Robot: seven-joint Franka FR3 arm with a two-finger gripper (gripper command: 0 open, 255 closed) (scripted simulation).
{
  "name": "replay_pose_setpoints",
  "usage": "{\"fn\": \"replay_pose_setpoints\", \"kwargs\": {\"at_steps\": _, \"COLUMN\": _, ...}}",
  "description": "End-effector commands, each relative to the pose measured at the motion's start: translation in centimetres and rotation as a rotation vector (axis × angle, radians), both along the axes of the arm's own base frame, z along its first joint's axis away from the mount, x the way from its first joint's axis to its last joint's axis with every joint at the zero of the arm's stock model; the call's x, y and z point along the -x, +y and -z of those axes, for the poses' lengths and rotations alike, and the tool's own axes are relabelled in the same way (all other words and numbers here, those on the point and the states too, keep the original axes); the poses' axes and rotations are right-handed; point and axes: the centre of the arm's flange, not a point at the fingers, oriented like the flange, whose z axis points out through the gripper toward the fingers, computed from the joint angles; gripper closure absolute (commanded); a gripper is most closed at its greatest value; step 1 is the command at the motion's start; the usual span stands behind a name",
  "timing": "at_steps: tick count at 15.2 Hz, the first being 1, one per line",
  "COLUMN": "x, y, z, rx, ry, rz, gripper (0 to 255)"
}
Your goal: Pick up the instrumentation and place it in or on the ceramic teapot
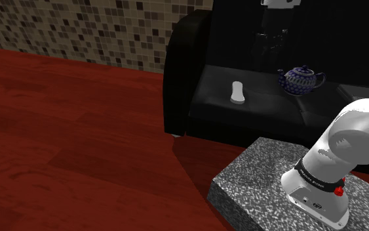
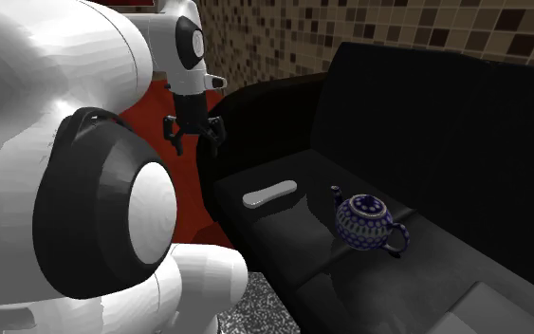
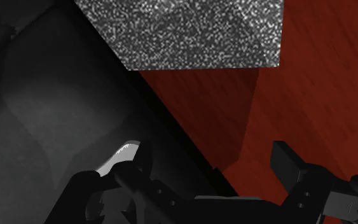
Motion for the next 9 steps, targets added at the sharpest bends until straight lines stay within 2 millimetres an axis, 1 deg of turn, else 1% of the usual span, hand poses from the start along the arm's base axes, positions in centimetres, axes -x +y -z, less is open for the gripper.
{"fn": "replay_pose_setpoints", "kwargs": {"at_steps": 1, "x": 0.0, "y": 0.0, "z": 0.0, "rx": 0.000, "ry": 0.000, "rz": 0.000, "gripper": 0}}
{"fn": "replay_pose_setpoints", "kwargs": {"at_steps": 5, "x": -3.4, "y": -2.1, "z": 3.3, "rx": 0.004, "ry": -0.011, "rz": 0.138, "gripper": 0}}
{"fn": "replay_pose_setpoints", "kwargs": {"at_steps": 9, "x": -6.5, "y": -4.7, "z": 6.6, "rx": 0.007, "ry": -0.023, "rz": 0.275, "gripper": 0}}
